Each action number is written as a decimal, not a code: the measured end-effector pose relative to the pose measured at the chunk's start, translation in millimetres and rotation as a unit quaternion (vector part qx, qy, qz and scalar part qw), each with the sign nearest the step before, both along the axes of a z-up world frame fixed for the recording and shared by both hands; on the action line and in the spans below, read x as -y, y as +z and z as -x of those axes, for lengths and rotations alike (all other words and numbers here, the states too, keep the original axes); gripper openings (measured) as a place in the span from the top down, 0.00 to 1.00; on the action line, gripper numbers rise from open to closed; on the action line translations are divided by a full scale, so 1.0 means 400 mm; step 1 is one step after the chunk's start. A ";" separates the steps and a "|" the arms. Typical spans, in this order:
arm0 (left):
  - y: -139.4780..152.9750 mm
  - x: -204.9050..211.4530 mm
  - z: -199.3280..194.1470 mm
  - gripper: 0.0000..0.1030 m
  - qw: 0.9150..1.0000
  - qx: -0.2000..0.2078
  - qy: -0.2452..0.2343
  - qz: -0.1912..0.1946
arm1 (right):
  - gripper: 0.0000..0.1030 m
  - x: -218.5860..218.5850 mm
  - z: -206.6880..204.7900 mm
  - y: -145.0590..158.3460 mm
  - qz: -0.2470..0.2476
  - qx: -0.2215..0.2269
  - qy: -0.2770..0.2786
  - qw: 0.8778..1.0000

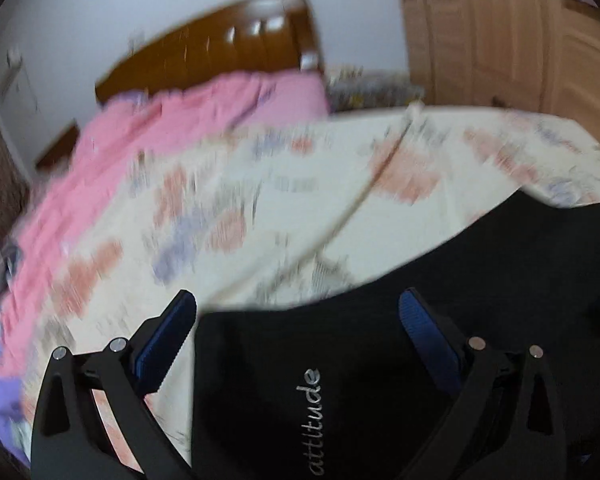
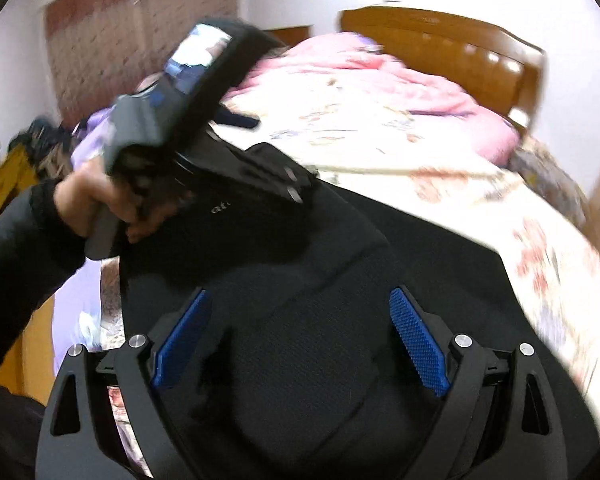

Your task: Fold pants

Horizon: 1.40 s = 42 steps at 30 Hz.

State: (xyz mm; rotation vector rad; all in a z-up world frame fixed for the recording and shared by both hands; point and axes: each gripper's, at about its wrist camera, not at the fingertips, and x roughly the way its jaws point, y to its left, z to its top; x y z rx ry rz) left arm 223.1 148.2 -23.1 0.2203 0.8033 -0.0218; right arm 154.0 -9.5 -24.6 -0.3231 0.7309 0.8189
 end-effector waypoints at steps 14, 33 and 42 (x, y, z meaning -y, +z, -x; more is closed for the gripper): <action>-0.029 -0.076 -0.023 0.01 0.996 -0.020 0.043 0.075 | 0.10 -0.018 -0.095 -0.089 0.030 -0.030 0.002 0.999; -0.033 -0.081 -0.030 0.01 0.996 -0.026 0.049 0.072 | 0.07 0.075 -0.050 -0.006 -0.087 -0.118 -0.019 0.989; -0.031 -0.079 -0.029 0.01 0.996 -0.021 0.054 0.067 | 0.08 0.111 -0.014 -0.080 0.008 -0.077 -0.081 0.994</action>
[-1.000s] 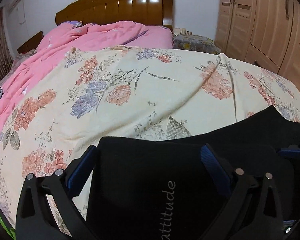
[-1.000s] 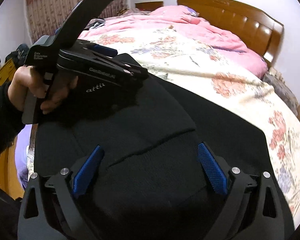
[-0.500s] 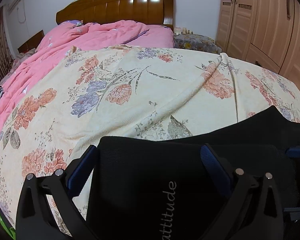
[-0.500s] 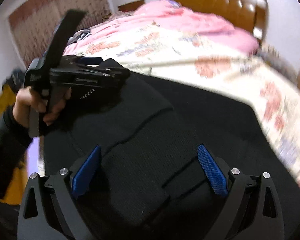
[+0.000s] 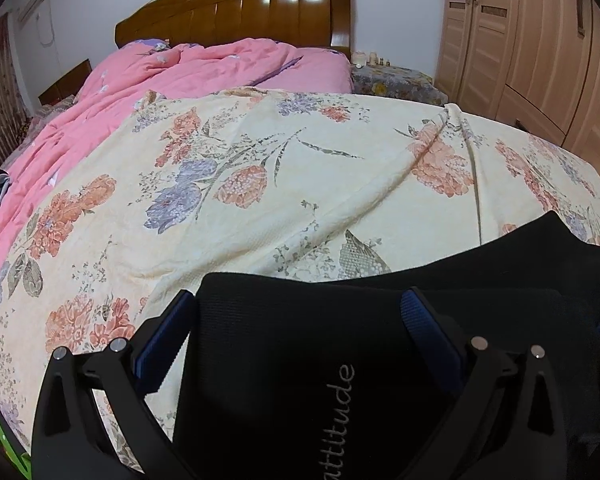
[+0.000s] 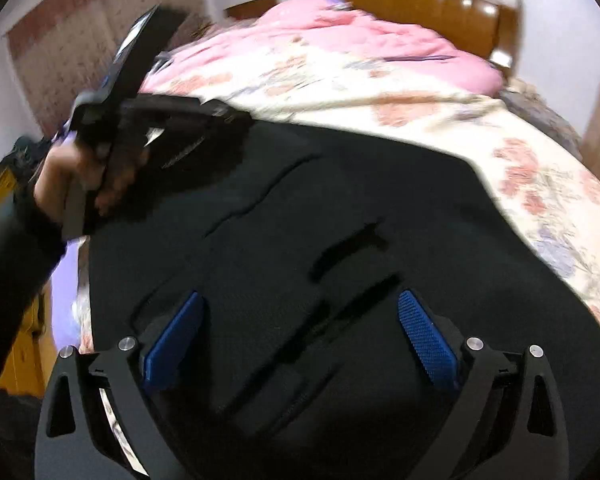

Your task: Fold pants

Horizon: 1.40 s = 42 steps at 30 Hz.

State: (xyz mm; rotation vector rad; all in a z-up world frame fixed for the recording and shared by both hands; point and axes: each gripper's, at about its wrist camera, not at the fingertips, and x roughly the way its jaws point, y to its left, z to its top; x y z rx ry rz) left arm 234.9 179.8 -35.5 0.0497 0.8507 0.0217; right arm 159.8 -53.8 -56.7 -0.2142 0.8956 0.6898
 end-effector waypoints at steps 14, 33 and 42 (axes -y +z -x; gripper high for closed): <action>-0.033 0.164 0.300 0.01 0.997 0.032 -0.062 -0.040 | 0.07 0.176 0.074 -0.054 0.060 -0.014 -0.079 0.995; 0.021 0.228 0.365 0.02 0.996 0.029 -0.080 -0.010 | 0.05 0.354 0.243 -0.028 0.019 0.000 -0.152 0.988; 0.061 0.510 0.370 0.02 0.973 0.076 -0.205 -0.071 | 0.05 0.667 0.456 -0.028 -0.229 -0.029 -0.318 0.919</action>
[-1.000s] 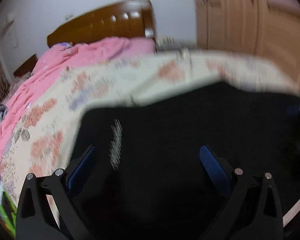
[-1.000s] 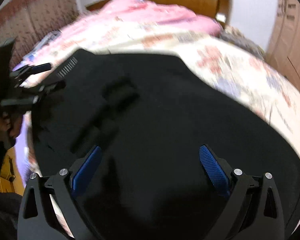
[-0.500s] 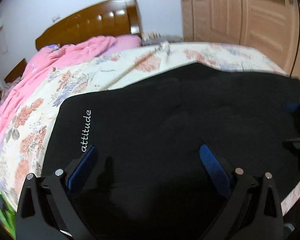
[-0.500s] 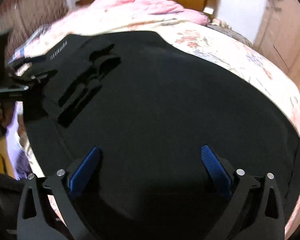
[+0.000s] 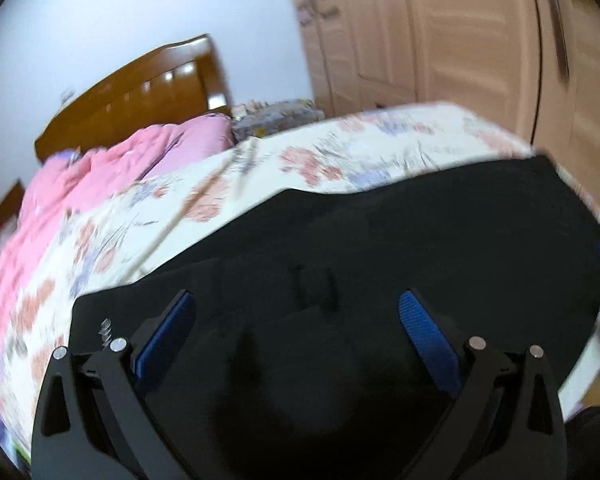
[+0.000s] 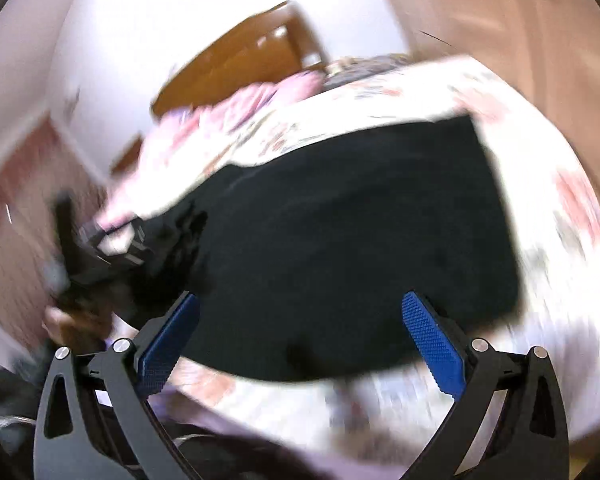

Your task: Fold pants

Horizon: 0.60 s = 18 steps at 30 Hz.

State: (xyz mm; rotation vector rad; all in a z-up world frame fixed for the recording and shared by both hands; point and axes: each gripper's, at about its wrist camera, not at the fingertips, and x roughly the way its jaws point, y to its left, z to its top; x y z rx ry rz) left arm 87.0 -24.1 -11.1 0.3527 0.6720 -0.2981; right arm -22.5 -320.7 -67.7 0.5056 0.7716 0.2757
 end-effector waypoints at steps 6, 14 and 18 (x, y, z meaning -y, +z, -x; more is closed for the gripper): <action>-0.103 0.050 -0.028 0.01 0.998 -0.034 -0.017 -0.054 | 0.05 0.084 0.035 -0.072 -0.060 -0.060 -0.050 0.995; 0.026 0.155 0.098 0.02 0.985 -0.022 -0.170 -0.006 | 0.04 0.132 -0.037 -0.097 -0.137 -0.069 -0.038 0.987; 0.008 0.298 0.196 0.02 0.950 -0.046 -0.307 -0.021 | 0.04 0.184 -0.039 -0.116 -0.236 -0.071 -0.046 0.968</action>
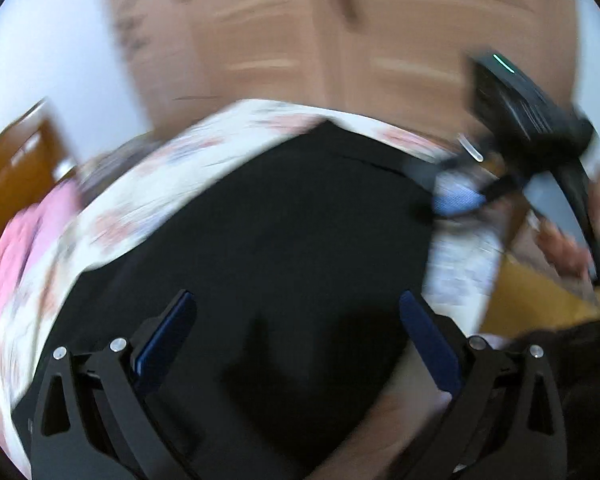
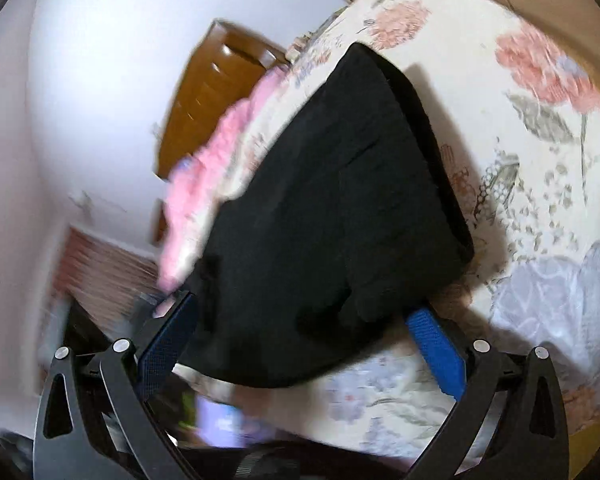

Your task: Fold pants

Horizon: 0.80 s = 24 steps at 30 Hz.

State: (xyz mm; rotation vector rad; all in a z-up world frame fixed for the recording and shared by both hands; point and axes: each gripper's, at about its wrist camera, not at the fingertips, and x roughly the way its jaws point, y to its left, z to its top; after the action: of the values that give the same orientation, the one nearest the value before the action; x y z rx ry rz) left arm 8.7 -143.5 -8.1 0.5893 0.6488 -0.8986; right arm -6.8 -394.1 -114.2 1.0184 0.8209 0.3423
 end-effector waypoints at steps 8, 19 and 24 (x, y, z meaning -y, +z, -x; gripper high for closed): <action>-0.073 0.201 0.028 0.02 0.995 0.038 -0.060 -0.067 | 0.04 0.040 0.003 0.047 -0.084 0.055 0.002 0.995; -0.093 0.226 -0.020 0.29 0.995 0.069 0.024 -0.070 | 0.04 0.045 -0.002 0.082 -0.060 0.071 0.016 0.996; -0.054 0.188 -0.044 0.30 0.996 0.069 0.033 -0.036 | 0.04 0.058 0.031 0.033 -0.058 0.026 -0.011 0.998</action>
State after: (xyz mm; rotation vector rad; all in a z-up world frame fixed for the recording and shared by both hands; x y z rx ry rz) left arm 26.2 -218.7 -29.6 0.6839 0.5746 -0.7681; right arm -19.4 -417.3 -100.9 1.1203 0.7491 0.3997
